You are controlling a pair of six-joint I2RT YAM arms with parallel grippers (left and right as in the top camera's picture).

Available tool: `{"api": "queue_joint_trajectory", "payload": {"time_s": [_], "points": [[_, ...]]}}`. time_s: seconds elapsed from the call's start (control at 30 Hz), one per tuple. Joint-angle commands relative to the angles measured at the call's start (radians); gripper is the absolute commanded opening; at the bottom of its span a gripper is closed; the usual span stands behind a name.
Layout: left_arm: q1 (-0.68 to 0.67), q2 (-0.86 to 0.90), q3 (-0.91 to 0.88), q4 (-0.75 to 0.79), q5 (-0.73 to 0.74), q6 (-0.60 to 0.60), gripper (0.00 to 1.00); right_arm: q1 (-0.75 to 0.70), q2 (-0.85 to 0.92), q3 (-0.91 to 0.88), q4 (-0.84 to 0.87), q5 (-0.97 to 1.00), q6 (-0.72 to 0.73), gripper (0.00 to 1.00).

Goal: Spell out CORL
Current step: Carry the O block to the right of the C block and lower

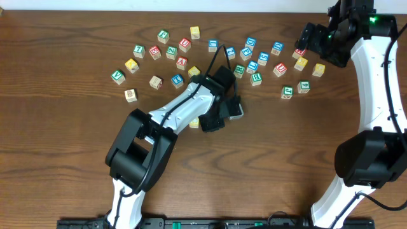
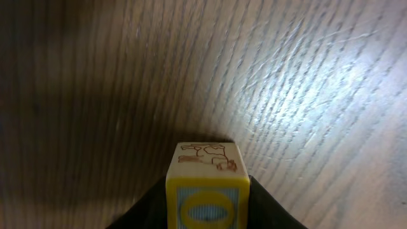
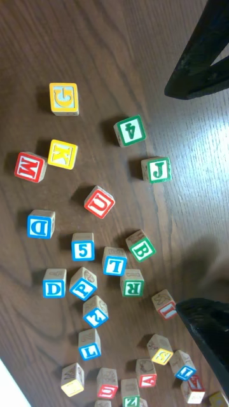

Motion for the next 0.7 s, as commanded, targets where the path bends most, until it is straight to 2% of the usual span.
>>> {"api": "queue_joint_trajectory", "payload": {"time_s": [0.0,0.17,0.23,0.53,0.67], "points": [[0.011,0.017,-0.009,0.000,0.013,0.019,0.42,0.003,-0.006,-0.006,-0.003,-0.003,-0.013,0.95],[0.010,0.016,-0.008,0.004,-0.042,0.019,0.65,0.003,-0.006,-0.006,-0.003,-0.003,-0.013,0.95],[0.010,0.012,-0.003,0.003,-0.077,0.018,0.70,0.003,-0.006,-0.006,-0.003,-0.003,-0.013,0.95],[0.008,-0.154,0.052,0.002,-0.080,0.003,0.71,0.003,-0.006,-0.006,-0.003,-0.003,-0.013,0.95],[0.009,-0.272,0.053,0.024,-0.080,-0.081,0.71,0.003,-0.006,-0.006,-0.003,-0.003,-0.013,0.95]]}}
